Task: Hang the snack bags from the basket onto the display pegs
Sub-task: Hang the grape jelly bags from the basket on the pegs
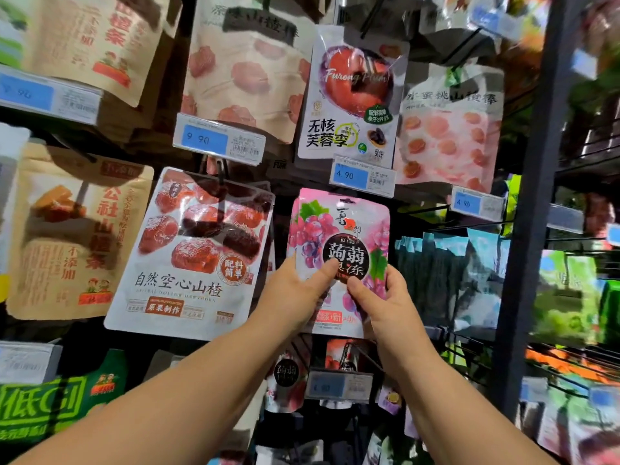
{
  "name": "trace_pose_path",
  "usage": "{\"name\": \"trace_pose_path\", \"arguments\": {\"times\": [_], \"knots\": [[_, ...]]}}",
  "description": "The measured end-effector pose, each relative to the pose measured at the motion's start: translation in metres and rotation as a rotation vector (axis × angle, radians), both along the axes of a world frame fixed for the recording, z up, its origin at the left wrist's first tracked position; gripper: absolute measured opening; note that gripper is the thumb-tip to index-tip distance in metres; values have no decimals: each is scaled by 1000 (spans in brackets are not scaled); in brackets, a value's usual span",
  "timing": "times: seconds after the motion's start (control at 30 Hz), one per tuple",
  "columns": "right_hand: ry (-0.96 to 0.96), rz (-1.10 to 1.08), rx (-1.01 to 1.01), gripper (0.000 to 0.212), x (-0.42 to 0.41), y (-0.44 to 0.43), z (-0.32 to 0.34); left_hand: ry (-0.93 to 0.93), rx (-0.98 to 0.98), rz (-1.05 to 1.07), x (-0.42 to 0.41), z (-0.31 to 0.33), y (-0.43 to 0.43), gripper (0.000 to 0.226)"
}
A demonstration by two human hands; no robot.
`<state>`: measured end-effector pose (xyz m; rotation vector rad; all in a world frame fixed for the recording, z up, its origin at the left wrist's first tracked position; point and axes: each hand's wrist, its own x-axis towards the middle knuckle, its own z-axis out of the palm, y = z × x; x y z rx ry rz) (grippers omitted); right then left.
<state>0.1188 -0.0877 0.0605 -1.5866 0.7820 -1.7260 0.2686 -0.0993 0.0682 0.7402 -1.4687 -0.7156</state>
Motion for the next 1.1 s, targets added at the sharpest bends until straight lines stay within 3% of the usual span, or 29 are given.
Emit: {"name": "trace_pose_path", "arguments": {"times": [0.1, 0.27, 0.43, 0.63, 0.83, 0.93, 1.03, 1.1], "knots": [[5, -33, -11, 36, -6, -6, 3, 20, 17, -10, -5, 4, -2, 35], [21, -57, -14, 34, -10, -15, 9, 16, 17, 28, -7, 11, -7, 23], [45, -87, 10, 50, -8, -24, 12, 72, 55, -1, -10, 15, -11, 20], [61, -58, 22, 33, -13, -36, 12, 13, 19, 112, -11, 16, -17, 40], [138, -111, 57, 61, -10, -50, 6, -91, -155, 235, -11, 8, -28, 70], [165, -116, 100, 66, -8, -54, 6, -170, -144, 251, -12, 8, -37, 69], [190, -134, 125, 48, -9, -59, 7, -200, -123, 265, -13, 9, -48, 64], [217, -161, 135, 48, -9, -62, 9, -206, -101, 268, -14, 10, -53, 64]]}}
